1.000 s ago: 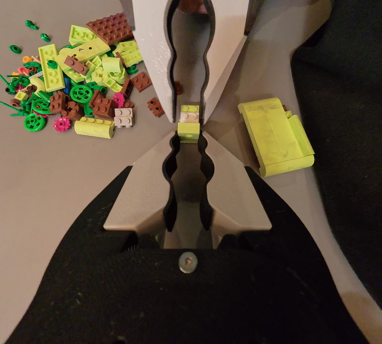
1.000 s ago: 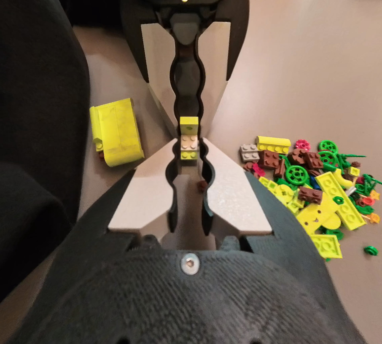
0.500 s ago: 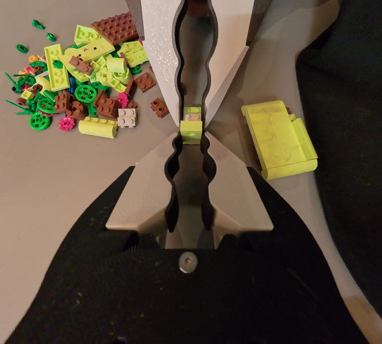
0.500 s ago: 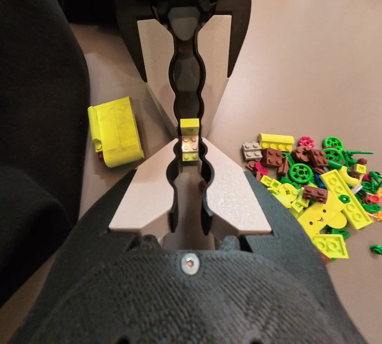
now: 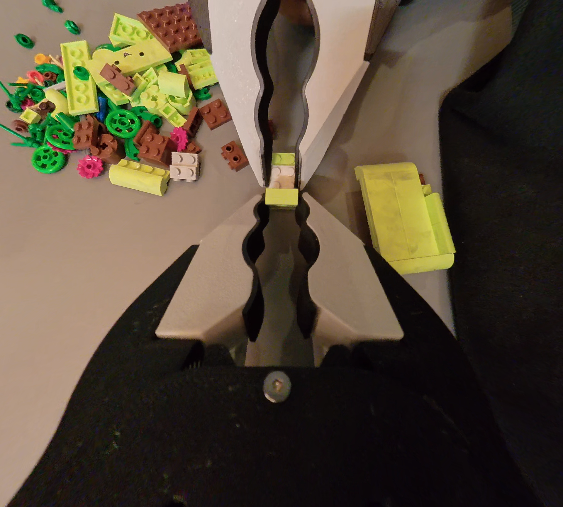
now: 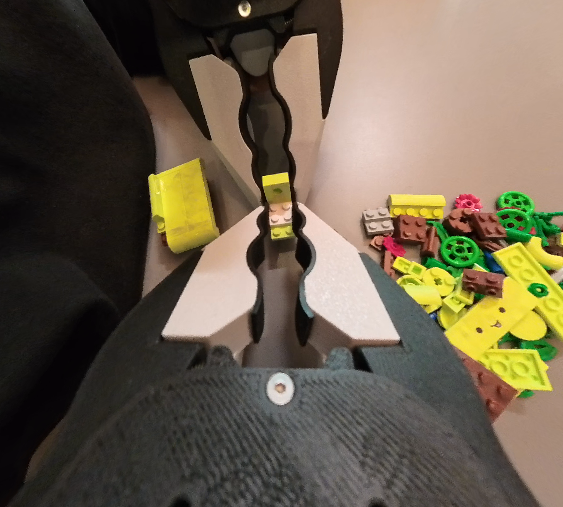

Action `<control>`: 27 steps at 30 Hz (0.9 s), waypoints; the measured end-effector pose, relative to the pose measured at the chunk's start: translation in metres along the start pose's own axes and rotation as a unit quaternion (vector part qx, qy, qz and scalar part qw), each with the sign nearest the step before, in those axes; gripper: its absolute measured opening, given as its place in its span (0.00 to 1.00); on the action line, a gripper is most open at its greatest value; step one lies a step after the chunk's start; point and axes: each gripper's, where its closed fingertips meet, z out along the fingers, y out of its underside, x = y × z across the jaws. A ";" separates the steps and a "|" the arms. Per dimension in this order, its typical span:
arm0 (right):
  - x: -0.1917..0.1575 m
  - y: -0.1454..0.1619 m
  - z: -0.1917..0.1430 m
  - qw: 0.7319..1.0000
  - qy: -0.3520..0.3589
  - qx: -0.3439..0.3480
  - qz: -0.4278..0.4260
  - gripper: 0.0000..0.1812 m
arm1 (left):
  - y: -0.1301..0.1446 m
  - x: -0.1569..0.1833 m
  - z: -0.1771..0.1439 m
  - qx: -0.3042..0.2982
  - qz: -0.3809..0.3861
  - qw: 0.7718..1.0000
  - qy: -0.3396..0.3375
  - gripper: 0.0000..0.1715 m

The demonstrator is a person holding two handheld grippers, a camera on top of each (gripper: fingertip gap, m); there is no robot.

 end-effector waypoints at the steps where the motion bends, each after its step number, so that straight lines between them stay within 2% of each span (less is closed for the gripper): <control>1: 0.000 0.000 0.000 1.000 0.001 0.001 -0.002 0.07 | 0.000 0.000 0.000 -0.001 0.001 1.000 -0.002 0.10; 4: -0.001 -0.002 -0.002 1.000 0.000 0.005 -0.004 0.07 | 0.000 0.000 0.000 -0.006 0.001 1.000 -0.005 0.10; 5: -0.002 -0.005 -0.003 1.000 -0.004 0.015 -0.007 0.00 | 0.000 0.000 0.000 -0.008 0.004 1.000 -0.007 0.10; 7: -0.006 -0.038 -0.024 0.991 -0.027 0.135 0.006 0.00 | 0.001 0.000 0.000 -0.013 0.012 1.000 -0.014 0.10; 8: 0.000 -0.037 -0.029 0.990 -0.020 0.141 0.013 0.00 | 0.001 0.000 0.001 -0.013 0.017 1.000 -0.017 0.10; 10: 0.018 -0.011 -0.023 0.997 0.043 0.064 -0.007 0.08 | 0.000 0.000 0.001 -0.008 0.017 1.000 -0.014 0.10; 14: 0.006 -0.003 -0.012 0.999 0.031 0.028 -0.034 0.19 | -0.001 -0.001 0.001 0.002 0.011 1.000 -0.004 0.10; 17: 0.003 -0.001 -0.006 0.999 0.024 0.014 -0.034 0.17 | -0.001 -0.001 0.001 0.000 0.019 1.000 -0.008 0.10; 19: 0.001 0.004 -0.002 0.999 0.027 -0.005 -0.044 0.08 | 0.000 -0.001 0.001 -0.004 0.025 1.000 -0.013 0.10; 27: 0.000 0.001 -0.001 0.998 0.029 -0.004 -0.054 0.07 | 0.000 0.001 0.001 -0.017 0.022 1.000 -0.016 0.11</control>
